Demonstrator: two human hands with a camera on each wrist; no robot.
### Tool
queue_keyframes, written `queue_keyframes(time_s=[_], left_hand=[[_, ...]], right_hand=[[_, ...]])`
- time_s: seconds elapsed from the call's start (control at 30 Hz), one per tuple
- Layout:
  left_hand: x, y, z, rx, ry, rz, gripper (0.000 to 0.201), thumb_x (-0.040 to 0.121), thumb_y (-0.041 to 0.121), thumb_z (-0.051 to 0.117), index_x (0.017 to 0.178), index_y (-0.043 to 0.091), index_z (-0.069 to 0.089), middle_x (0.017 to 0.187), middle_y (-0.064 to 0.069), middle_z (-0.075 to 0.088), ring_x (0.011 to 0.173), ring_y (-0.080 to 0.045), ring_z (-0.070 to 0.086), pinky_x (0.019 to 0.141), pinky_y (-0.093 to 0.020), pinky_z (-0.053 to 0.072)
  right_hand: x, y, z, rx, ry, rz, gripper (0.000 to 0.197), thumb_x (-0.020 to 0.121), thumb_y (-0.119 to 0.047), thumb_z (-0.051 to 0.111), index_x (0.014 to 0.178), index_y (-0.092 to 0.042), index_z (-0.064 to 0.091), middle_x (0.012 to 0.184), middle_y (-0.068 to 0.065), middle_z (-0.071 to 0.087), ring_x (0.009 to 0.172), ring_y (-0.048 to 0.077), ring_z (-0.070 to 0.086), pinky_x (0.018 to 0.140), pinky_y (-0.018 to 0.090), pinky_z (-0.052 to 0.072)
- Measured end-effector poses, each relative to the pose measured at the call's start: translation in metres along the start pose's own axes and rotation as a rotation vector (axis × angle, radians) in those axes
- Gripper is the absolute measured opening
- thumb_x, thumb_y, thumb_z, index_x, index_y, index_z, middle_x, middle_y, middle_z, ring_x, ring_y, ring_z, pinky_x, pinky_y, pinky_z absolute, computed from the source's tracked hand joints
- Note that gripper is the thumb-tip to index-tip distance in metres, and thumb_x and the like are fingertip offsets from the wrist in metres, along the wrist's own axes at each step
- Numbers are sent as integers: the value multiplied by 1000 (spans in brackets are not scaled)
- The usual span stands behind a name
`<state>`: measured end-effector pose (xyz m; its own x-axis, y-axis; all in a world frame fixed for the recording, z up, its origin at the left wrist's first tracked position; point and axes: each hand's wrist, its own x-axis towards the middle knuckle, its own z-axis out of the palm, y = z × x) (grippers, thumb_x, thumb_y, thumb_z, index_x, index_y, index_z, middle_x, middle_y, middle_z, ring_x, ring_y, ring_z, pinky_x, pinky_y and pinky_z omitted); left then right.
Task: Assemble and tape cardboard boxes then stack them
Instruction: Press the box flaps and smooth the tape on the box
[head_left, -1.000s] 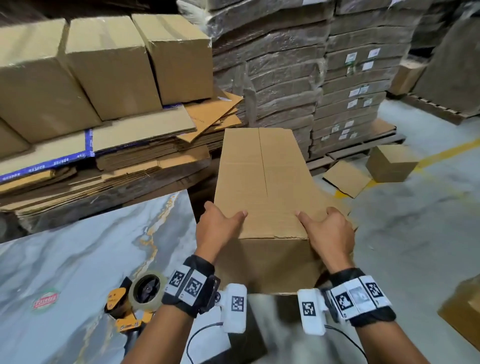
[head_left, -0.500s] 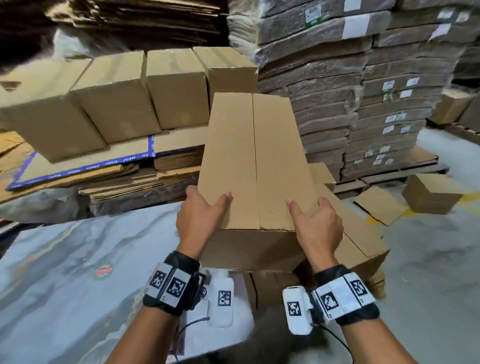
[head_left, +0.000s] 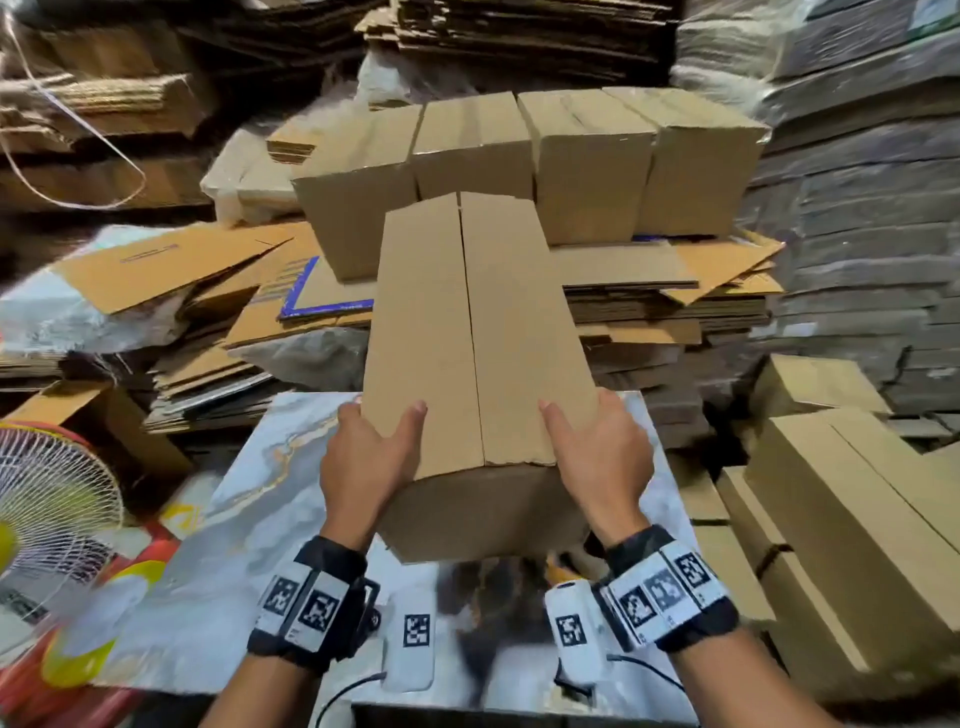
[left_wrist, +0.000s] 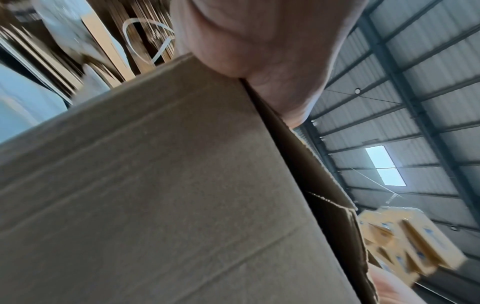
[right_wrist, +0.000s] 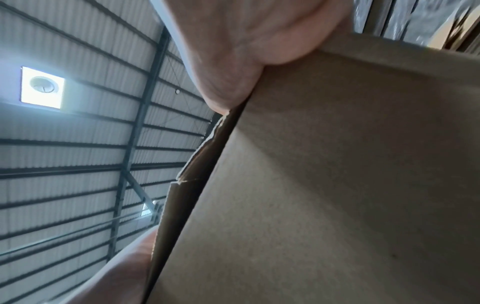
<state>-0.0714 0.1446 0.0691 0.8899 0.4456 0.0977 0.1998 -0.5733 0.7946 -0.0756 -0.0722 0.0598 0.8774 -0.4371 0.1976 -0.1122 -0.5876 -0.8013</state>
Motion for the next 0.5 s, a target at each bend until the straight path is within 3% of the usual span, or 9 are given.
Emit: queue_keyframes(time_s=[0.07, 0.17, 0.27, 0.5], left_hand=[[17, -34, -25, 19, 32, -59, 60, 90, 59, 62, 122, 10, 50, 102, -1, 55, 108, -35, 59, 76, -36, 38], [35, -81, -54, 37, 79, -138, 59, 91, 59, 61, 121, 10, 49, 108, -7, 62, 109, -36, 60, 76, -36, 37], [46, -122, -69, 46, 112, -207, 58, 94, 58, 57, 125, 9, 50, 117, -12, 66, 110, -36, 61, 75, -35, 35], [36, -174, -59, 90, 119, -227, 55, 97, 54, 54, 132, 12, 47, 122, -11, 67, 109, -39, 62, 82, -38, 42]], right_hand=[[-15, -18, 42, -45, -65, -26, 50, 91, -59, 59, 117, -16, 62, 109, 6, 71, 99, 34, 65, 79, 40, 52], [-39, -40, 98, -92, -148, -36, 52, 92, -58, 59, 118, -13, 59, 110, 11, 71, 101, 38, 64, 76, 39, 47], [-63, -50, 142, -93, -191, -44, 60, 92, -57, 57, 131, -12, 53, 122, 11, 68, 108, 38, 63, 83, 41, 47], [-93, -37, 178, -126, -227, -20, 66, 90, -54, 58, 142, -15, 42, 135, 7, 60, 114, 37, 61, 89, 47, 51]])
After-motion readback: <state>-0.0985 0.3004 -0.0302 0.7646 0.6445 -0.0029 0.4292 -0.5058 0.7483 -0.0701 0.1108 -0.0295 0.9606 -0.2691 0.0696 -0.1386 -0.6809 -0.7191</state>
